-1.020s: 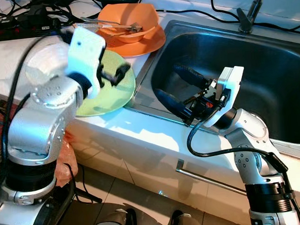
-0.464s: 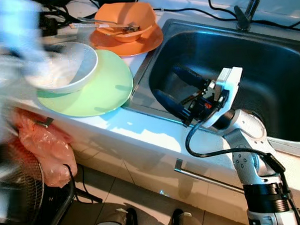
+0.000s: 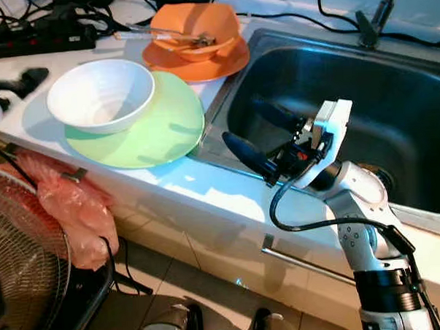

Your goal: Kitchen organization

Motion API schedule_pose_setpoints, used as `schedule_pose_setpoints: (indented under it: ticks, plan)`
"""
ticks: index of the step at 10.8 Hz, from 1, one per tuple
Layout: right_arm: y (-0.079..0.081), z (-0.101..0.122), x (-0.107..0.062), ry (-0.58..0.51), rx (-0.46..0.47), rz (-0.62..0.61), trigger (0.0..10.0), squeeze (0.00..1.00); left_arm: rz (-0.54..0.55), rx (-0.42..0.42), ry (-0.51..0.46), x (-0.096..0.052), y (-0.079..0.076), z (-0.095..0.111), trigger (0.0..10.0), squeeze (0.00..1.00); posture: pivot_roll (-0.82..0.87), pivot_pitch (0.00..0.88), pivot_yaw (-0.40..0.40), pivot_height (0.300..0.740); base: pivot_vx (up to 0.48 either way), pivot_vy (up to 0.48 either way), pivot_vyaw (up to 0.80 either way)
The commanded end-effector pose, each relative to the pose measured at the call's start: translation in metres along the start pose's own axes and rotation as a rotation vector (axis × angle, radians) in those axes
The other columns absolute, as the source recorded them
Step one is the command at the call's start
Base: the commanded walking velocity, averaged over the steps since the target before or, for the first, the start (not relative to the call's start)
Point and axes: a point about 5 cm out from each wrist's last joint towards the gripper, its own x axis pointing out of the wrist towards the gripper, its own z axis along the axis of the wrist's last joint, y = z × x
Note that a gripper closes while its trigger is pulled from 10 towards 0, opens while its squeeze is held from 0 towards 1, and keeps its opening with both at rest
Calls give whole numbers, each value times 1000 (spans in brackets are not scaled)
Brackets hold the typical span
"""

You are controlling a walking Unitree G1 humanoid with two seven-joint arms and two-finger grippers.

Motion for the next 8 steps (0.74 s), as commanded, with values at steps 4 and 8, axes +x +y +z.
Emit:
schedule_pose_setpoints:
  ticks: [4, 8]
  plan:
    - [4, 1, 1, -1, -15, 12, 10000, 0, -48, -47, 17, 7, 0, -11, 10000, 0, 145, 170, 34, 740, 0, 0, 0]
    - [5, 2, 2, -2, -14, 15, 10000, 0, -180, -45, -40, 8, -21, -7, 10000, 0, 140, 171, 32, 740, 0, 0, 0]
